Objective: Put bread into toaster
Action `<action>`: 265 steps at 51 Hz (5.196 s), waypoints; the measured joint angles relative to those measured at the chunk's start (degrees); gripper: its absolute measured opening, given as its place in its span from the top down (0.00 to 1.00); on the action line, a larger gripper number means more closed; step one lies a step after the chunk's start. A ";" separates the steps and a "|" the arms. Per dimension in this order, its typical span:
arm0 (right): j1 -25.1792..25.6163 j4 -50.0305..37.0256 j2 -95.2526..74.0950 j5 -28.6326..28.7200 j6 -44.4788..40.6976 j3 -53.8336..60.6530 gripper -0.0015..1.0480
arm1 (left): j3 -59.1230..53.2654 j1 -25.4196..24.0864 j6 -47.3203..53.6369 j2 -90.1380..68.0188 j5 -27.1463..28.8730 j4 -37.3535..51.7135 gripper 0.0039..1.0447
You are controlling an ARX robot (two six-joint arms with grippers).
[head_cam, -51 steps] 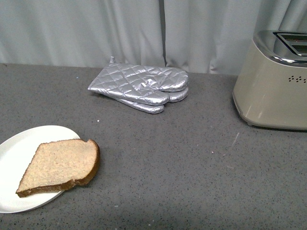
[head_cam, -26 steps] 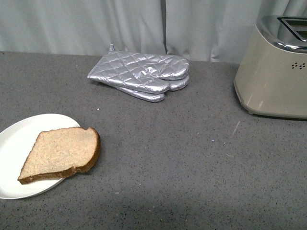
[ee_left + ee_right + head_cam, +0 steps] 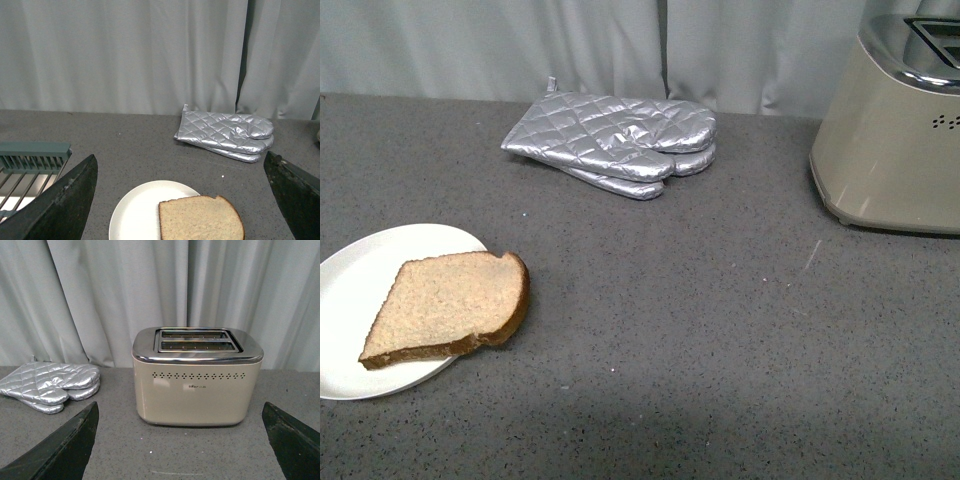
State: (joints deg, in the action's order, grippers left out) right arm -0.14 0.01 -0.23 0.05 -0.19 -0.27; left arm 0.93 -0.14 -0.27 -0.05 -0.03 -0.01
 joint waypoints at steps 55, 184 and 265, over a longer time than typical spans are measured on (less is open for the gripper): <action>0.00 0.00 -0.02 -0.07 0.02 0.00 0.09 | 8.52 -10.51 -45.07 -29.44 -31.58 0.63 0.06; 0.00 0.00 -0.02 -0.11 0.02 0.00 0.09 | 42.27 -16.48 5.42 -111.99 -28.04 -0.70 0.97; 0.00 0.00 -0.02 -0.11 0.02 0.00 0.09 | 52.46 38.80 -56.76 -117.57 -8.46 16.48 0.97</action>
State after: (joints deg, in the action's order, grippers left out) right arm -0.14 0.01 -0.25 -0.05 -0.16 -0.27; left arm 53.39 38.65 -57.04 -117.62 -8.49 16.47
